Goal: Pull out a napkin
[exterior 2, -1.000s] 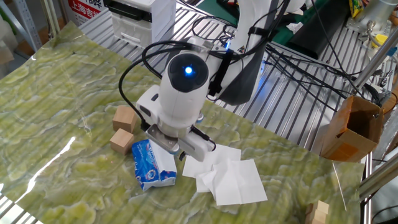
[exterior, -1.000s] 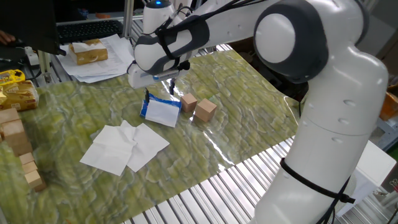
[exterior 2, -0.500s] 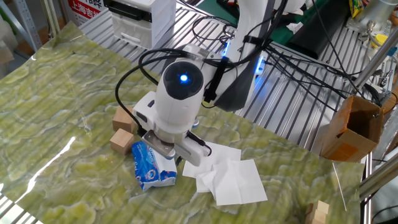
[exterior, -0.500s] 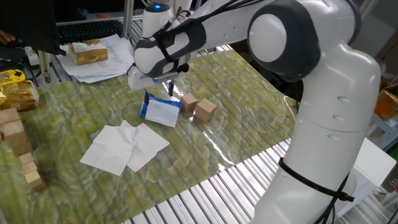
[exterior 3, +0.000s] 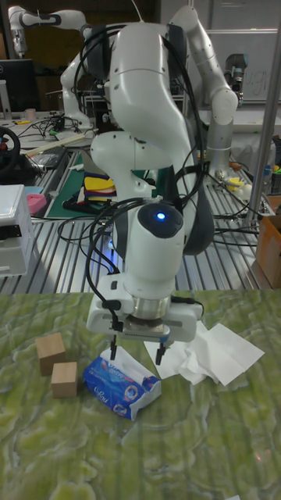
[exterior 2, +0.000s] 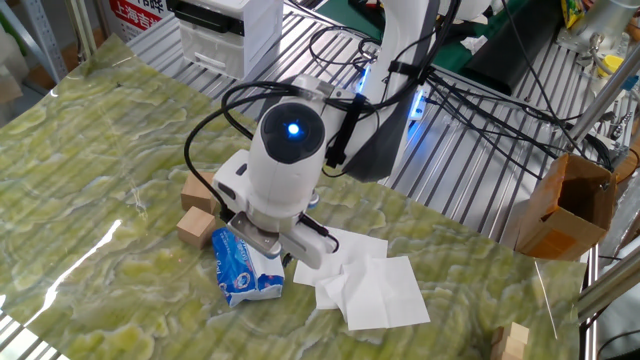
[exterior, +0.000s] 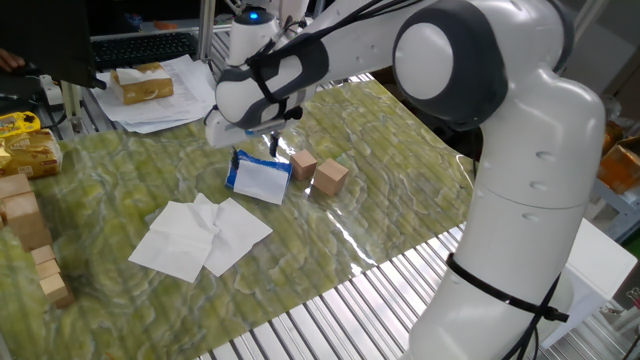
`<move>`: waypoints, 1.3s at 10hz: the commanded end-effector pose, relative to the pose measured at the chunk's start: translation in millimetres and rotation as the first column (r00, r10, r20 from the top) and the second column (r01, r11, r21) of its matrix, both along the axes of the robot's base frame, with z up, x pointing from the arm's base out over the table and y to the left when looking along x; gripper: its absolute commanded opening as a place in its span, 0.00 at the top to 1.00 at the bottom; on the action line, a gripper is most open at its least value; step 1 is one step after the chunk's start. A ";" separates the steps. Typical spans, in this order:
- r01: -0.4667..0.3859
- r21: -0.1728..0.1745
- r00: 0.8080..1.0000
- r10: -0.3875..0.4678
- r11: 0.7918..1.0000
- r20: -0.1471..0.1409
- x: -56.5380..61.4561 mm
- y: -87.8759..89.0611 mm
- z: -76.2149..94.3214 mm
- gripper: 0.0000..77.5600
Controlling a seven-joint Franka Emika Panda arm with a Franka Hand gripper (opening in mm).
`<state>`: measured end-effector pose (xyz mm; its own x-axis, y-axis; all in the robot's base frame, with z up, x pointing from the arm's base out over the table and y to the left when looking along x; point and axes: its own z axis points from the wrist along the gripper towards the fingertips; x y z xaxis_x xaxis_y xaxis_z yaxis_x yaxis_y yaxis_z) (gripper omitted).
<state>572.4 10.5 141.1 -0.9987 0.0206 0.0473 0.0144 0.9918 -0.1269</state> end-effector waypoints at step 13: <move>-0.014 0.006 0.999 0.014 1.000 0.032 5.1 -2.3 -26.1 0.00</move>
